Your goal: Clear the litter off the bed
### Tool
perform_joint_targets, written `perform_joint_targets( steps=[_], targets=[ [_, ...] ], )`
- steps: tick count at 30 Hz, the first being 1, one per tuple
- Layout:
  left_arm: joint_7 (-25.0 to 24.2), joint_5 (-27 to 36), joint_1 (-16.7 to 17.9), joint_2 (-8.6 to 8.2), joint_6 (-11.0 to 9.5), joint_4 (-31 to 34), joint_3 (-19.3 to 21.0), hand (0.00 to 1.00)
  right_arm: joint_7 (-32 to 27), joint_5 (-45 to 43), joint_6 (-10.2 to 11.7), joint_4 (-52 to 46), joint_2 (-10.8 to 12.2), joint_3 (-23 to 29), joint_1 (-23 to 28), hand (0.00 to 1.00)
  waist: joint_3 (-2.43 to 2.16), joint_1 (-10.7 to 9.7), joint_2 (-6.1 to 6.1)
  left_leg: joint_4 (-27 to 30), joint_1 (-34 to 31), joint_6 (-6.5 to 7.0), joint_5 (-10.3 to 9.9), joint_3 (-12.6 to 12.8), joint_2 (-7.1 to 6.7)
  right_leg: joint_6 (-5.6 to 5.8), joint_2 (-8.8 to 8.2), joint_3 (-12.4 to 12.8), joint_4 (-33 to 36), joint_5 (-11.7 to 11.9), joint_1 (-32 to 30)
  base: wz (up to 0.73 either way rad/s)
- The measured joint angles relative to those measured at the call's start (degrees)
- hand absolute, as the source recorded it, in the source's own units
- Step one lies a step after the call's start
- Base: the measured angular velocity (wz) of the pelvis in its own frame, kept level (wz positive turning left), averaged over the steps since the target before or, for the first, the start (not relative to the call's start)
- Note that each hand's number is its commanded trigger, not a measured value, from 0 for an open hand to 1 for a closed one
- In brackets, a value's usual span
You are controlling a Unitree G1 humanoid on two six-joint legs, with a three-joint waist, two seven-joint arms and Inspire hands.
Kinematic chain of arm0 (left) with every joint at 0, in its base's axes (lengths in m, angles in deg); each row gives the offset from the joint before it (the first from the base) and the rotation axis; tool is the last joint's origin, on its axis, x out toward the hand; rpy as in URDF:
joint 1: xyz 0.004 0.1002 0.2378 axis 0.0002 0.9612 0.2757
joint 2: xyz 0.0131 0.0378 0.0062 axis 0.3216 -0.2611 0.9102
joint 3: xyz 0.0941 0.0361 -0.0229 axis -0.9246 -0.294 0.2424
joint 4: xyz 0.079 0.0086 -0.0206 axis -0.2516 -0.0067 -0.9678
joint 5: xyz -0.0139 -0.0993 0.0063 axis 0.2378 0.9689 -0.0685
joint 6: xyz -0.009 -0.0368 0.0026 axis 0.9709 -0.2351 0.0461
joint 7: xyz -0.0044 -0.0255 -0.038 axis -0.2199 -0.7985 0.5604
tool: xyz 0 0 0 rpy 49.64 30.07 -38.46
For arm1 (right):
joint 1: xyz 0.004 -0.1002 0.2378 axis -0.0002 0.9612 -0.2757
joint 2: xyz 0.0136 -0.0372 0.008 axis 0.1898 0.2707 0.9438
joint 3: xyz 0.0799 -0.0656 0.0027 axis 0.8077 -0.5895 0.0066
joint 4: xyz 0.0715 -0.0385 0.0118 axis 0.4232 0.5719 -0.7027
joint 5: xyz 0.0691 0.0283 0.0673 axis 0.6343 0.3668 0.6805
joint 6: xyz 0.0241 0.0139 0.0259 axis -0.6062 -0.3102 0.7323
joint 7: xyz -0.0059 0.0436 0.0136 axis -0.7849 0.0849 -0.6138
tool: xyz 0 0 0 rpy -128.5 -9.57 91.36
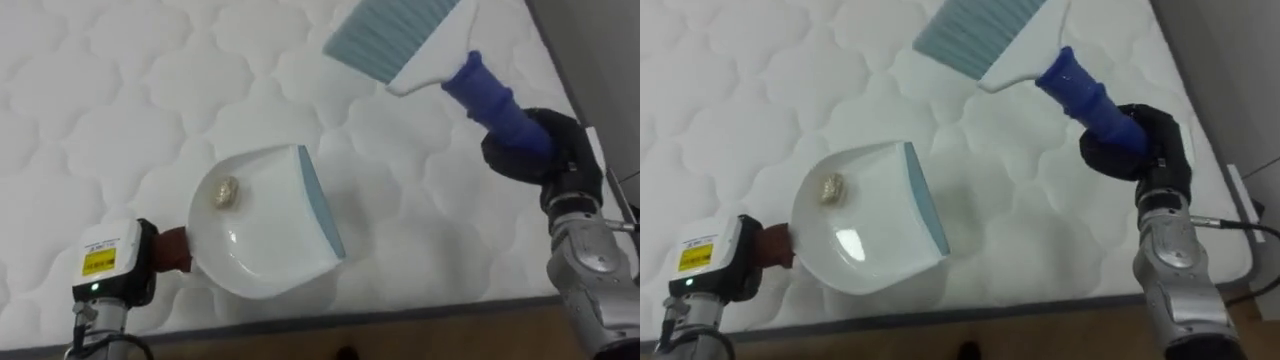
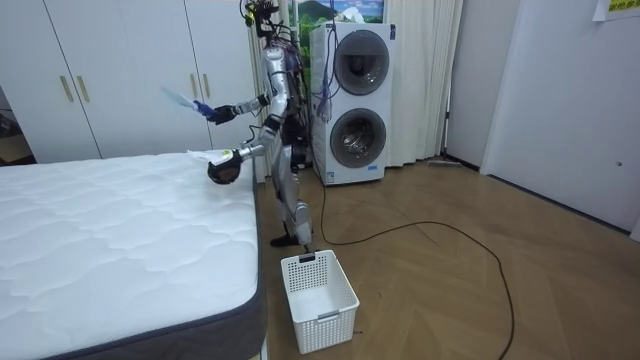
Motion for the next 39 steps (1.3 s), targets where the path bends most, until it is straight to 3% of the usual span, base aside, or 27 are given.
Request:
perform_joint_targets(
  steps=[1,2,4,7,12,15,21,25,31,39],
  targets=[
    [0.01,0.01,0.29,0.00,0.00,0.54,0.11,1.00,-0.49,0.34,-0.01,0.00,0.00,0.02,0.05,0.22,-0.10,0.00,0.19,-0.17,0.57,-0.02,-0.01,0.00,0.02,0.01,0.05,0.00,-0.08,-0.01,0.51,-0.04],
    [0.01,0.01,0.74,-0.01,0.00,1.68,0.28,1.00,-1.26,1.14,-0.01,0.00,0.00,0.21,0.05,0.00,-0.29,0.00,0.54,-0.76,1.79,-0.04,-0.01,0.01,0.03,0.06,0.08,-0.03,-0.17,-0.04,1.46,-0.05],
    [0.04,0.01,1.37,-0.02,-0.01,2.90,0.53,1.00,-2.03,1.57,-0.01,-0.01,0.00,0.83,0.07,0.00,-0.64,0.02,1.13,-1.45,3.26,-0.04,-0.01,0.18,0.01,0.16,0.15,0.04,-0.40,-0.12,2.67,-0.05],
    [0.05,-0.02,2.86,-0.02,0.42,4.62,0.93,1.00,-2.83,1.56,-0.03,0.00,0.00,1.90,0.15,0.00,-0.74,-0.01,1.90,-2.36,5.39,-0.04,0.00,0.30,-0.06,0.37,0.32,0.29,-0.87,-0.25,4.49,-0.05],
    [0.01,0.00,5.02,-1.32,2.33,7.89,1.88,1.00,-2.59,2.00,-0.51,0.06,0.37,2.25,2.24,0.00,-0.55,0.00,2.44,-3.74,7.44,-0.11,0.03,0.06,0.02,0.42,0.71,0.13,-2.11,-0.23,6.45,-0.01],
    [-0.22,0.00,6.87,-2.65,2.79,10.90,2.31,1.00,-2.49,2.83,-2.04,0.06,1.51,1.79,2.72,0.00,-0.45,0.44,2.60,-4.12,8.32,-0.14,0.05,0.20,0.12,0.46,0.93,0.34,-2.37,-0.25,7.12,-0.06],
    [-0.93,-0.04,8.84,-3.83,2.97,16.69,2.32,1.00,-1.91,5.90,-2.57,0.00,1.52,1.52,3.37,0.00,-0.45,1.18,2.53,-5.06,9.21,-0.15,0.05,0.17,0.08,0.79,1.01,0.20,-3.04,-0.46,7.95,0.01],
    [-1.49,-0.05,9.05,-4.23,3.41,19.03,2.35,1.00,-1.83,5.86,-2.56,-0.01,2.17,1.83,3.81,0.00,-0.47,0.93,2.44,-5.12,9.29,-0.15,0.05,-0.03,0.00,0.90,1.00,0.13,-3.65,-0.46,8.31,0.00],
    [-3.59,0.48,9.03,-5.61,3.45,20.24,2.56,1.00,-0.06,6.02,-2.58,0.00,5.31,2.52,5.43,0.00,-0.46,0.23,2.47,-5.12,9.50,-0.15,0.05,0.26,0.04,0.95,1.16,0.26,-3.82,-0.42,8.57,0.00],
    [-5.61,-0.12,9.07,-6.16,3.43,20.35,2.90,1.00,1.24,5.54,-2.58,0.00,6.10,1.27,9.08,0.00,-0.36,1.73,2.72,-5.60,10.18,-0.19,0.01,0.59,0.15,0.89,1.74,1.88,-3.64,-0.36,8.79,-0.06]
  ],
)
